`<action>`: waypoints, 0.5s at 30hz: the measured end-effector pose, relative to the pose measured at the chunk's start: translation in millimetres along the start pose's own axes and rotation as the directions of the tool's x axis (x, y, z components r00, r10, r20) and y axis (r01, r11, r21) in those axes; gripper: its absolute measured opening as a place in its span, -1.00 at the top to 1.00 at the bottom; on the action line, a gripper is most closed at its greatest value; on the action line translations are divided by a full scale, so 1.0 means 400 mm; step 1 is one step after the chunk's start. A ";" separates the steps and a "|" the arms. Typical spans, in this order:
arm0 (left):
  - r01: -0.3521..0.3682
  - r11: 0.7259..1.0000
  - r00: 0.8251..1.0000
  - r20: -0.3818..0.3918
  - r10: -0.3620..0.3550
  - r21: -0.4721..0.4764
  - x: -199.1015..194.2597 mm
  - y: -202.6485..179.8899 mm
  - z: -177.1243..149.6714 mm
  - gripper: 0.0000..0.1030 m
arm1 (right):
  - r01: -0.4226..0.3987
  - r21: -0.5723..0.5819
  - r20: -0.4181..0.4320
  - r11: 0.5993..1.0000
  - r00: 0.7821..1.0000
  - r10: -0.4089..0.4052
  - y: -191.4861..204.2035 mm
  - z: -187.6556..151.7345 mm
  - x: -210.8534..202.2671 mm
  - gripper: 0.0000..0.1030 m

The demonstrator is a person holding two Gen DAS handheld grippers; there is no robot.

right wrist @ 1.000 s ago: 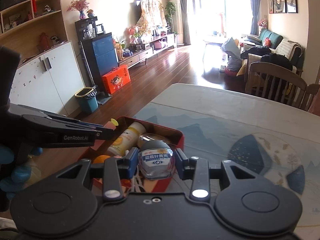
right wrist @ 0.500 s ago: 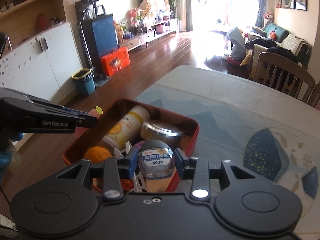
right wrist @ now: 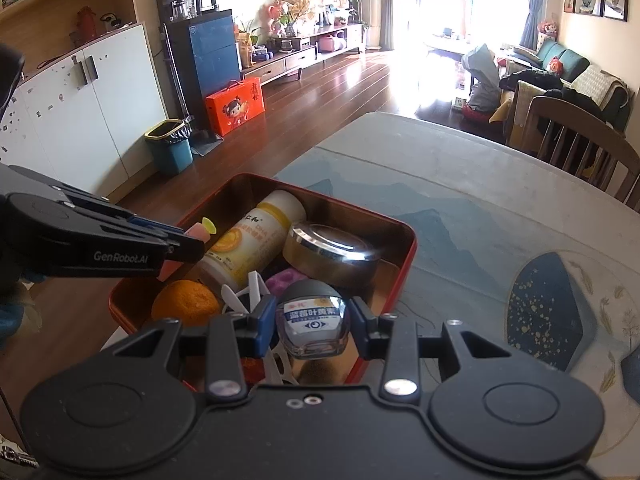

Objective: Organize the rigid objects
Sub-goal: 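Carry the pink tube and clear bottle over the red box with both grippers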

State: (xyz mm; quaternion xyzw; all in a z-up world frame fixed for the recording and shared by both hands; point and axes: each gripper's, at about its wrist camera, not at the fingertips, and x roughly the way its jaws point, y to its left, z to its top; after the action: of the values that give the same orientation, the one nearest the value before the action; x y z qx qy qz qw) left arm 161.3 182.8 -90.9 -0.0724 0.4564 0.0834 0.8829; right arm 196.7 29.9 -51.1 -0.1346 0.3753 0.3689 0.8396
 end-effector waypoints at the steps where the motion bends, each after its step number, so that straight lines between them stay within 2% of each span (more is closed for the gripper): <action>1: 0.000 1.000 1.000 -0.002 0.000 0.001 0.002 0.001 0.001 0.70 | 0.000 0.001 -0.001 1.000 1.000 0.000 -0.001 -0.001 0.001 0.27; 15: 0.002 0.999 0.999 -0.054 -0.004 -0.036 0.026 0.016 -0.002 0.70 | -0.020 0.026 -0.043 0.999 0.999 0.022 -0.006 -0.011 0.021 0.24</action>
State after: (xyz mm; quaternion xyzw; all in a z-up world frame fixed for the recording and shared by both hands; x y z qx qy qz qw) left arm 165.3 189.7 -100.2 -0.0913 0.4784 0.0882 0.8689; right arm 199.9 30.2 -60.4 -0.1280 0.3996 0.3699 0.8289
